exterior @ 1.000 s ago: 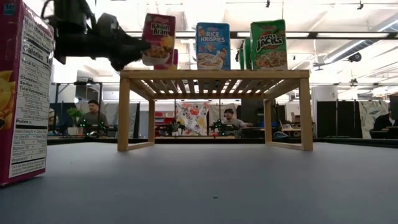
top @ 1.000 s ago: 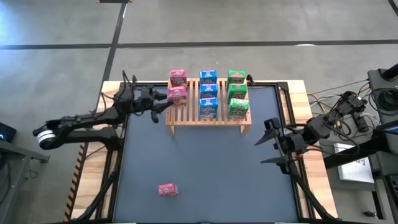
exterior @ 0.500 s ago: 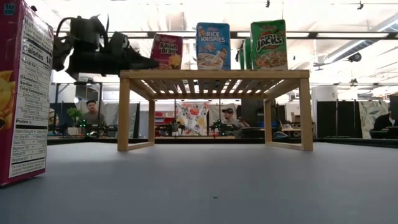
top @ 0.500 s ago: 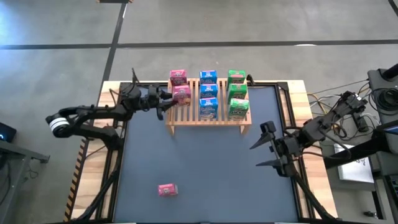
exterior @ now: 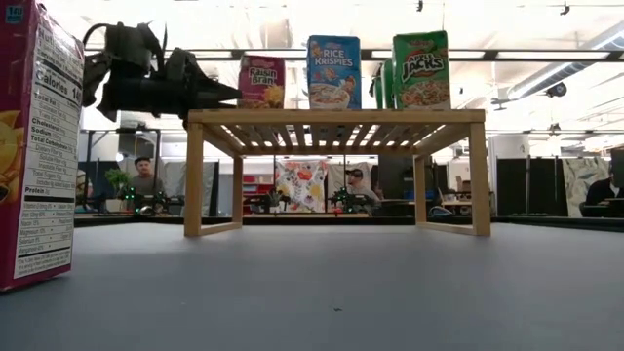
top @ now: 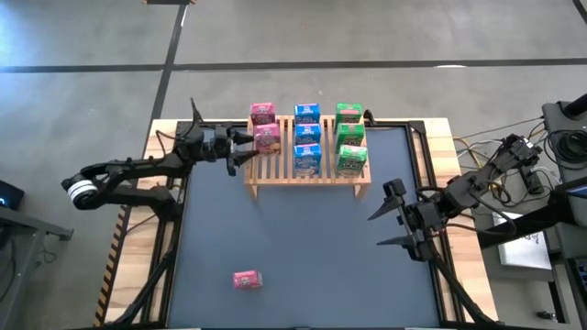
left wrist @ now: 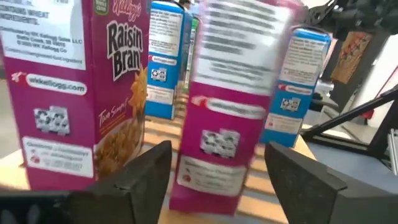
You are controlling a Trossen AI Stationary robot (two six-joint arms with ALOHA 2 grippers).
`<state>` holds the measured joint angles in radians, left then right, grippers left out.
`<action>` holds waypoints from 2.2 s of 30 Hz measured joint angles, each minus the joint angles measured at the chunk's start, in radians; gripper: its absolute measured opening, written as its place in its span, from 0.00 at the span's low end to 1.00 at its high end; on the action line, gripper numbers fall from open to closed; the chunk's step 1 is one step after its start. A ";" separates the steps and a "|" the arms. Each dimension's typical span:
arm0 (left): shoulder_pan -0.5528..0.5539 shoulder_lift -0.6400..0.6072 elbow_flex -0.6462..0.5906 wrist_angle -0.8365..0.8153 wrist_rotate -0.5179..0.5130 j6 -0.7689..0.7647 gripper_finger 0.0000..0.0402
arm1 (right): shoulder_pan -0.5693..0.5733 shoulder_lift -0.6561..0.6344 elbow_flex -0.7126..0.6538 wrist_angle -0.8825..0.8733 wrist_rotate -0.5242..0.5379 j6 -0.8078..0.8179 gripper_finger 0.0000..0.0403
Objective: Stack cereal on shelf
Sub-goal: Put the pink cereal box on the shelf aligned with the other cereal boxes
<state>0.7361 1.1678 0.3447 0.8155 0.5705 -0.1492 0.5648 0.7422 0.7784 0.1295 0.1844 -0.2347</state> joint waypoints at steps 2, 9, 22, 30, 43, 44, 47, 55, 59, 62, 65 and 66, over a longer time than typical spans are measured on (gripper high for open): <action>0.004 -0.042 0.000 -0.070 -0.001 0.017 0.62 | 0.000 0.000 0.000 -0.001 0.000 0.001 0.64; 0.017 -0.261 0.000 -0.347 -0.010 0.086 0.68 | 0.000 0.000 0.000 -0.016 0.001 0.000 0.64; -0.353 -0.634 0.287 -1.028 -0.175 0.154 0.68 | 0.000 0.000 0.000 -0.015 0.054 -0.026 0.64; -1.138 -0.494 0.443 -1.307 -0.926 0.035 0.68 | 0.000 0.000 0.000 -0.012 0.054 -0.024 0.64; -1.880 -0.066 0.514 -1.310 -1.678 -0.469 0.68 | 0.000 0.001 0.000 0.000 0.054 -0.019 0.64; -1.878 -0.033 0.519 -1.310 -1.671 -0.509 0.68 | 0.000 0.002 0.000 0.010 0.054 -0.020 0.64; -1.862 0.073 0.542 -1.309 -1.620 -0.588 0.68 | -0.001 0.005 0.000 0.023 0.055 -0.027 0.64; -1.857 0.274 0.605 -1.310 -1.600 -0.802 0.68 | 0.000 0.013 0.000 0.017 0.078 -0.032 0.64; -1.855 0.325 0.609 -1.310 -1.594 -0.925 0.68 | 0.000 0.019 0.000 0.011 0.079 -0.037 0.64; -1.853 0.351 0.597 -1.311 -1.562 -1.001 0.68 | 0.000 0.026 0.000 0.009 0.079 -0.034 0.64; -1.853 0.367 0.588 -1.313 -1.534 -1.049 0.69 | -0.001 0.033 0.000 0.006 0.079 -0.033 0.64; -1.853 0.370 0.588 -1.310 -1.527 -1.057 0.70 | -0.001 0.034 0.000 0.006 0.079 -0.032 0.64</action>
<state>-1.1172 1.5381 0.9327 -0.4947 -0.9570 -1.2058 0.5640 0.7757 0.7780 0.1353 0.2630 -0.2663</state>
